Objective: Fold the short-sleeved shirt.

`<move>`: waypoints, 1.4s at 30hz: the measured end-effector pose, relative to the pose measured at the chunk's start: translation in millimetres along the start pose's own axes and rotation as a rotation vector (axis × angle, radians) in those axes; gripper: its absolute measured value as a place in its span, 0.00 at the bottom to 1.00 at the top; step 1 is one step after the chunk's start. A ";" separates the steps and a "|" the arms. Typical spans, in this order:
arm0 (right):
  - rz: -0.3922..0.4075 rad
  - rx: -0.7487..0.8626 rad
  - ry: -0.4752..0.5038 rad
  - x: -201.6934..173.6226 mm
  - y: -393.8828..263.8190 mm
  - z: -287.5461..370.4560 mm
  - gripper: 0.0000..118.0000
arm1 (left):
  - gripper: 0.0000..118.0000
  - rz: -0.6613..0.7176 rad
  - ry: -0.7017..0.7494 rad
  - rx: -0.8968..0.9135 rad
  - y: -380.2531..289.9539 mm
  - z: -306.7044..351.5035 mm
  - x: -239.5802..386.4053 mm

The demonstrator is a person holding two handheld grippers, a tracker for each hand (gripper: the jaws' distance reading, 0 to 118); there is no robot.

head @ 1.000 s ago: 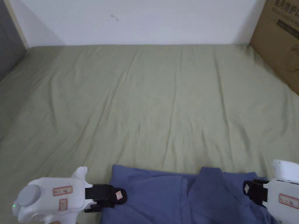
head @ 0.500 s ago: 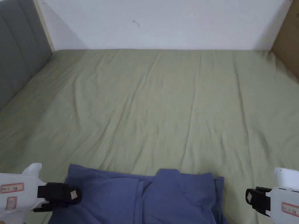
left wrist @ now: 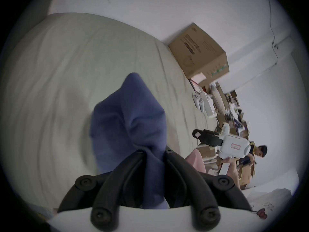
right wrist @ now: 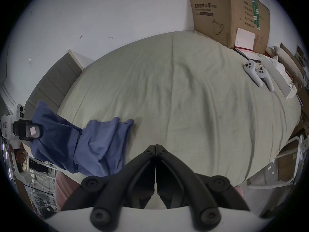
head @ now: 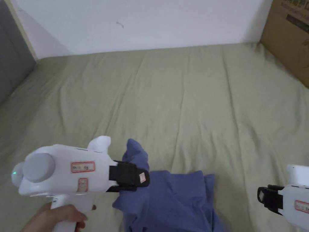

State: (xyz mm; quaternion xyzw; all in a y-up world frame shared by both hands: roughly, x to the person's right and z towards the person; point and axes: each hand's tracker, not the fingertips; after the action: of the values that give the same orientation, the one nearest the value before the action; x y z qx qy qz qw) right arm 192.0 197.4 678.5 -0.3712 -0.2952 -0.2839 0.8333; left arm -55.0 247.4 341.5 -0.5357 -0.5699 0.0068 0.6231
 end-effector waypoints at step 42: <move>-0.115 -0.014 -0.010 38.8 -14.9 -5.1 0.00 | 0.00 -0.078 -0.055 -0.309 -71.0 -183.1 53.0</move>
State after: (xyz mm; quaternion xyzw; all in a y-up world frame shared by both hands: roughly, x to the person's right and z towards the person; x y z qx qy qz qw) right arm 208.8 175.2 709.7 -0.3609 -0.3184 -0.3313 0.8116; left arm 52.2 129.1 467.5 -0.6020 -0.6015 -0.0904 0.5173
